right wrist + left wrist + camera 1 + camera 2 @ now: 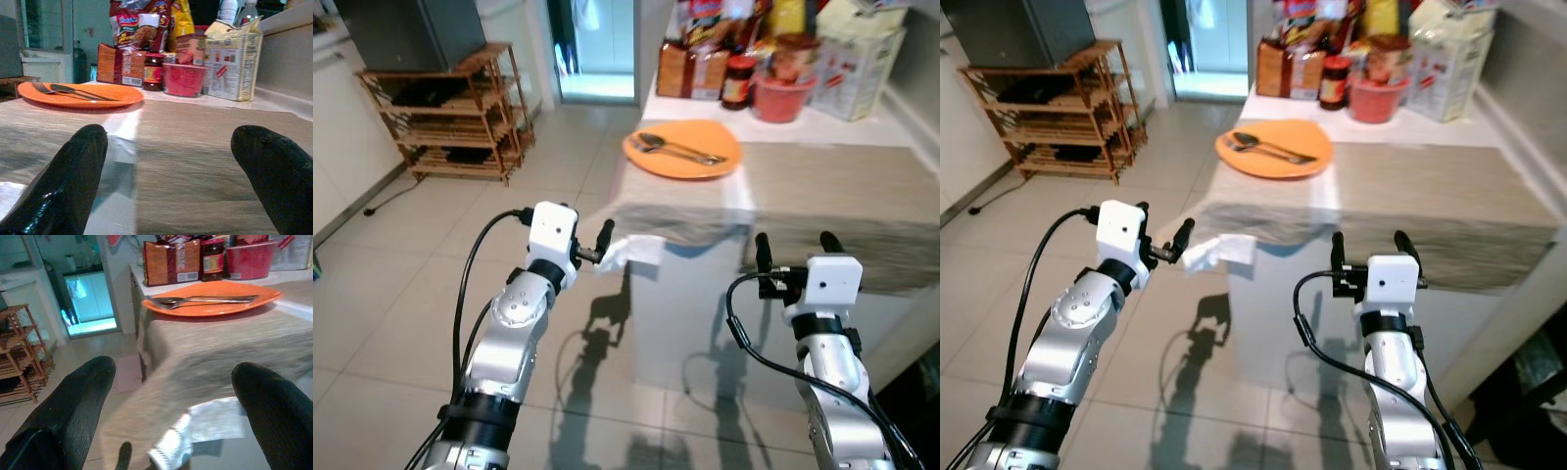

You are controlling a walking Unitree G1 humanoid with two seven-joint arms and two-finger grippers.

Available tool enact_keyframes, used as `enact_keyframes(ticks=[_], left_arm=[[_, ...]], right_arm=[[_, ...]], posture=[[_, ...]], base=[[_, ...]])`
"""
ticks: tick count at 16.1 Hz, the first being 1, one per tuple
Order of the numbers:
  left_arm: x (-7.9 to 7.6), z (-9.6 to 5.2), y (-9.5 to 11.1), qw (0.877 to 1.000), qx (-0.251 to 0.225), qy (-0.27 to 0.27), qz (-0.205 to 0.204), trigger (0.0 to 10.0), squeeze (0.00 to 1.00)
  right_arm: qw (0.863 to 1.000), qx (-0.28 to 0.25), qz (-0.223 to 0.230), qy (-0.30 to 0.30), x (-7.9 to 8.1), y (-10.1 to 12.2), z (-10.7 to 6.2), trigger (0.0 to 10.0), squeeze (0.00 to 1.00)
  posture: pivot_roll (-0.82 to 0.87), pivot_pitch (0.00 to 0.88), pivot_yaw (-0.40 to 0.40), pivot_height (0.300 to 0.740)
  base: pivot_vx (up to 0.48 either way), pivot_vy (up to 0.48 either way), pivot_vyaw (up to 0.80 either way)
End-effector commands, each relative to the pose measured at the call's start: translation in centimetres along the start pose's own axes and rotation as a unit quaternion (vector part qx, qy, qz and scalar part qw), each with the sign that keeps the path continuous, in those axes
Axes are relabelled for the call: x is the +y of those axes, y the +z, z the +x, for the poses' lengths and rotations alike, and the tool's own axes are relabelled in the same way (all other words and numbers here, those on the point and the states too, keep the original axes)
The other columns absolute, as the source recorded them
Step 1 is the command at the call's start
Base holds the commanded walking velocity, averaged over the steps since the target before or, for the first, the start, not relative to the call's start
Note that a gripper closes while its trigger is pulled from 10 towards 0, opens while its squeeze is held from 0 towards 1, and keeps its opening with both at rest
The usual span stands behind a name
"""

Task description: Setting the table

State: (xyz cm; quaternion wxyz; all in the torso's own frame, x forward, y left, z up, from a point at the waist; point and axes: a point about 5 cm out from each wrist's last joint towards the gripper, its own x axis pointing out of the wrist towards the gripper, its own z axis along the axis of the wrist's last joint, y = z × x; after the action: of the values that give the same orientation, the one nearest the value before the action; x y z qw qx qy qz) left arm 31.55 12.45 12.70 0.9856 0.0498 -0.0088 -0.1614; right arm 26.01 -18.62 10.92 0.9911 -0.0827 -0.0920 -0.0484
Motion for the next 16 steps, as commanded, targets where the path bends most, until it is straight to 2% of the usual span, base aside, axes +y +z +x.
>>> enact_keyframes(ticks=[1,6,9,11,13,16], left_arm=[[-0.3,0.2,0.1,1.0,-0.001,-0.005,-0.001,10.0,0.0],[-0.1,0.0,-0.2,1.0,0.007,-0.006,0.004,10.0,0.0],[-0.2,0.0,-0.3,1.0,0.008,-0.011,0.015,10.0,0.0],[-0.5,0.3,0.4,1.0,-0.001,-0.019,0.022,10.0,0.0],[-0.8,0.6,1.0,0.999,-0.008,-0.025,0.019,10.0,0.0],[-1.0,0.6,0.7,1.0,-0.002,-0.02,0.005,10.0,0.0]], right_arm=[[1.0,0.002,-0.006,-0.004,-0.3,-0.1,-0.2,10.0,0.0],[1.0,0.006,-0.006,0.0,-0.1,-0.2,-0.4,10.0,0.0],[1.0,-0.002,-0.009,0.0,-0.2,0.2,-0.3,10.0,0.0],[1.0,-0.014,-0.011,-0.002,-0.5,0.8,0.1,10.0,0.0],[1.0,-0.022,-0.013,-0.003,-0.8,1.3,0.6,10.0,0.0],[1.0,-0.026,-0.015,-0.003,-1.2,1.6,1.2,10.0,0.0]], posture=[[-0.02,0.0,0.048,0.74],[-0.02,0.0,0.049,0.74],[-0.03,0.0,0.052,0.74],[-0.03,0.0,0.054,0.74],[-0.03,0.0,0.052,0.74],[-0.03,0.0,0.049,0.74]], base=[[0.0,-0.45,0.0],[0.0,-0.447,0.0],[0.0,0.0,0.0],[0.0,0.0,0.0],[0.0,0.0,0.0],[0.08,-0.137,0.0]])
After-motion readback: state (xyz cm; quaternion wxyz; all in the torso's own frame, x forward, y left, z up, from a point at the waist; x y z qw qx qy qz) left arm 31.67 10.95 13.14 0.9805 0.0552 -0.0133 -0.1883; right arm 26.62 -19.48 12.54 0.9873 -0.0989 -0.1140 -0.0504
